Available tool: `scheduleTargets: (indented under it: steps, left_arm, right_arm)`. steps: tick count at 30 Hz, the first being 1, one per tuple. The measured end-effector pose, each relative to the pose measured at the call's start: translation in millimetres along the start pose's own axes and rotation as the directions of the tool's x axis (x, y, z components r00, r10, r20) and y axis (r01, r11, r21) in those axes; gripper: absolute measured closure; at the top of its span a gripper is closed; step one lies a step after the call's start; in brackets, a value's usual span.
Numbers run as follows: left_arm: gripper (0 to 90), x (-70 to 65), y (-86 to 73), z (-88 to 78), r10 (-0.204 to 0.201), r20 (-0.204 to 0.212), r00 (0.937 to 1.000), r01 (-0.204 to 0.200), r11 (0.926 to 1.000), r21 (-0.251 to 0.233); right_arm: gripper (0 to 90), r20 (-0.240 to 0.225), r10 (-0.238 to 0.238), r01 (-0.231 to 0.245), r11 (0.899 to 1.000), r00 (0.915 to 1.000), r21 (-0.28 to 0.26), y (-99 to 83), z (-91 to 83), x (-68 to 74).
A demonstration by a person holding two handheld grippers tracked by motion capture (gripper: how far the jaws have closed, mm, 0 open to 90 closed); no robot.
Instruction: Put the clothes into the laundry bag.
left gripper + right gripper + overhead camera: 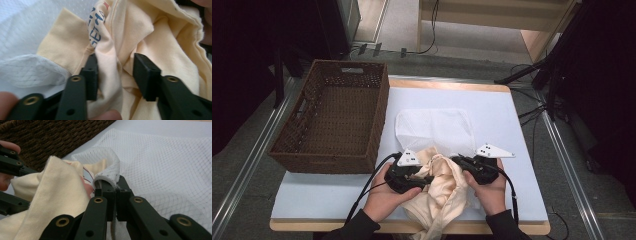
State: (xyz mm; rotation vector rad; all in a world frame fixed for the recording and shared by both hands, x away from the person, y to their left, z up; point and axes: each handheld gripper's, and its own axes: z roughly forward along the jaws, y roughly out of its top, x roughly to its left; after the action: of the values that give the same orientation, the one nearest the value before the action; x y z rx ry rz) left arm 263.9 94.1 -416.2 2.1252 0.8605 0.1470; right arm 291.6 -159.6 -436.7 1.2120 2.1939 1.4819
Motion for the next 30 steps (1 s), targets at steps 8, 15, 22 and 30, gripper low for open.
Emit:
scheduleTargets:
  steps: [8, 15, 22, 30]
  left_arm:
    - [34.9, 16.8, 9.7, 5.5, 0.009, -0.037, 0.9993, -0.012, 0.9950, -0.100]
    - [16.0, 42.2, 20.8, 38.4, 0.015, -0.045, 0.9989, -0.014, 0.9997, 0.020]
    - [8.4, 57.9, 13.9, 52.8, -0.025, 0.032, 0.9992, 0.021, 0.9932, 0.114]
    - [48.5, 36.0, 14.6, 33.0, 0.118, -0.019, 0.9929, -0.117, 0.9921, 0.047]
  right_arm:
    - [88.4, -0.002, 0.002, -0.002, 1.000, 1.0000, -0.002, 0.2, -0.3, -0.2]
    - [88.4, -0.006, -0.005, 0.005, 1.000, 1.0000, 0.003, 0.3, 1.8, 2.1]
    - [88.4, -0.007, -0.004, 0.004, 1.000, 1.0000, 0.010, -1.8, 1.8, -1.0]
    - [88.4, -0.005, -0.002, 0.002, 1.000, 1.0000, 0.007, -1.0, 2.1, -0.2]
